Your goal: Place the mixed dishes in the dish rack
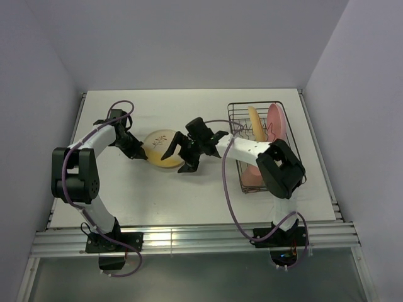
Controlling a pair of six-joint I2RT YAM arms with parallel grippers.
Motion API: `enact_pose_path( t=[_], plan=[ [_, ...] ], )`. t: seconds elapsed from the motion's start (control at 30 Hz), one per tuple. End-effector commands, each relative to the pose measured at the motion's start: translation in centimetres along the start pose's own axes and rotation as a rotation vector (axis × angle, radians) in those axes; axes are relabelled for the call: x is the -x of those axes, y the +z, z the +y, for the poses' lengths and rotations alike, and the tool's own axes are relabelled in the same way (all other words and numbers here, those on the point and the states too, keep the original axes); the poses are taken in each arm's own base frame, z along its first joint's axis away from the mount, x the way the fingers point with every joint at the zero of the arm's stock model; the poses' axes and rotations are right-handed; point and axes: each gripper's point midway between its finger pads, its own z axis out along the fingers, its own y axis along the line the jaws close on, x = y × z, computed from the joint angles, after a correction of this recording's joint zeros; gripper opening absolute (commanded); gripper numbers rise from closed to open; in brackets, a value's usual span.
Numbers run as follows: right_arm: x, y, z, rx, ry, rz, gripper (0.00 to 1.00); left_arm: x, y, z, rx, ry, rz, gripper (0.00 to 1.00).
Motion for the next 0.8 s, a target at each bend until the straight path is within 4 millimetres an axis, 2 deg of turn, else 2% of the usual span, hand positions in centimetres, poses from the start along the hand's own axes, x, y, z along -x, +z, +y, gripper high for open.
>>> enact_pose_path(
  t=[0.0, 0.1, 0.27, 0.4, 0.53, 0.67, 0.77],
  plan=[
    [-0.9, 0.3, 3.2, 0.126, 0.094, -0.014, 1.0, 0.5, -1.7, -2.1, -0.081, -0.001, -0.019, 0.0],
    [-1.3, 0.8, 2.5, 0.154, 0.14, -0.056, 1.0, 0.6, -1.7, -2.3, -0.081, 0.004, -0.017, 0.0],
    [-0.6, 1.0, 3.2, 0.275, 0.297, -0.086, 1.0, 0.6, -2.0, -2.3, -0.082, 0.016, -0.016, 0.0],
    [0.7, 1.9, 3.8, 0.335, 0.357, -0.138, 1.0, 0.2, -2.2, -2.1, -0.08, 0.02, -0.007, 0.0],
    [1.6, 2.6, 3.6, 0.377, 0.421, -0.181, 1.0, 0.0, -2.4, -1.9, -0.077, 0.025, -0.004, 0.0],
    [1.7, 3.5, 2.7, 0.378, 0.472, -0.193, 1.0, -0.2, -2.7, -2.0, -0.085, 0.028, 0.001, 0.0],
    [1.1, 3.4, 2.6, 0.367, 0.442, -0.19, 1.0, 0.0, -2.7, -2.1, -0.084, 0.034, -0.004, 0.0]
  ],
)
